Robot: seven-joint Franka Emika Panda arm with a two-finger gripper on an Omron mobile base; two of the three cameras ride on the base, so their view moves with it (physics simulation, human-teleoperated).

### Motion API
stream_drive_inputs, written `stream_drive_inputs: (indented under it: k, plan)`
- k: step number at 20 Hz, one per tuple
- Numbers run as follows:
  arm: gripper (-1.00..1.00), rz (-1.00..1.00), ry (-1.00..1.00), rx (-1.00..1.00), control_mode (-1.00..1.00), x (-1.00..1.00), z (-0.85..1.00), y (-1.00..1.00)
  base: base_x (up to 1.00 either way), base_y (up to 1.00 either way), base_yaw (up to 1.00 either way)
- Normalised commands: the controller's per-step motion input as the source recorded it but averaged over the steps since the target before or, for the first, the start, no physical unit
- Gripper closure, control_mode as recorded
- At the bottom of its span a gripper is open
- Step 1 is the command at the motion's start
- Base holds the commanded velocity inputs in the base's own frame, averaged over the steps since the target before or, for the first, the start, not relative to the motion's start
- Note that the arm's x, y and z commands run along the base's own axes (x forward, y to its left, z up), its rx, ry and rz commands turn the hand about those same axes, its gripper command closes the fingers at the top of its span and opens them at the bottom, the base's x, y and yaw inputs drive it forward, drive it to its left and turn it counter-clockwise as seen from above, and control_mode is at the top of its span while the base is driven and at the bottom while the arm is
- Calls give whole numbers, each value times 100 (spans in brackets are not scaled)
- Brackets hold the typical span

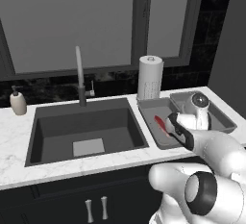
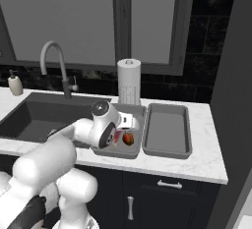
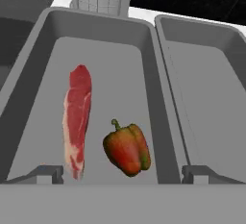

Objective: Place one bell pepper and one steak in each tupperware on the nearby counter, to pack two identical lunches.

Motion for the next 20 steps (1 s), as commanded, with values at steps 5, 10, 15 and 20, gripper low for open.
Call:
stream_drive_inputs:
  k: [5, 10, 15, 20]
  plan:
    - [-100, 0, -8, -1, -100, -100, 51, 47, 0, 0, 0]
    - [-100, 0, -14, -5, -100, -97, 65, 60, 0, 0, 0]
    - [-100, 0, -11, -1, -100, -99, 66, 18, 0, 0, 0]
    - [-100, 1, -7, 0, -100, -100, 9, 0, 0, 0, 0]
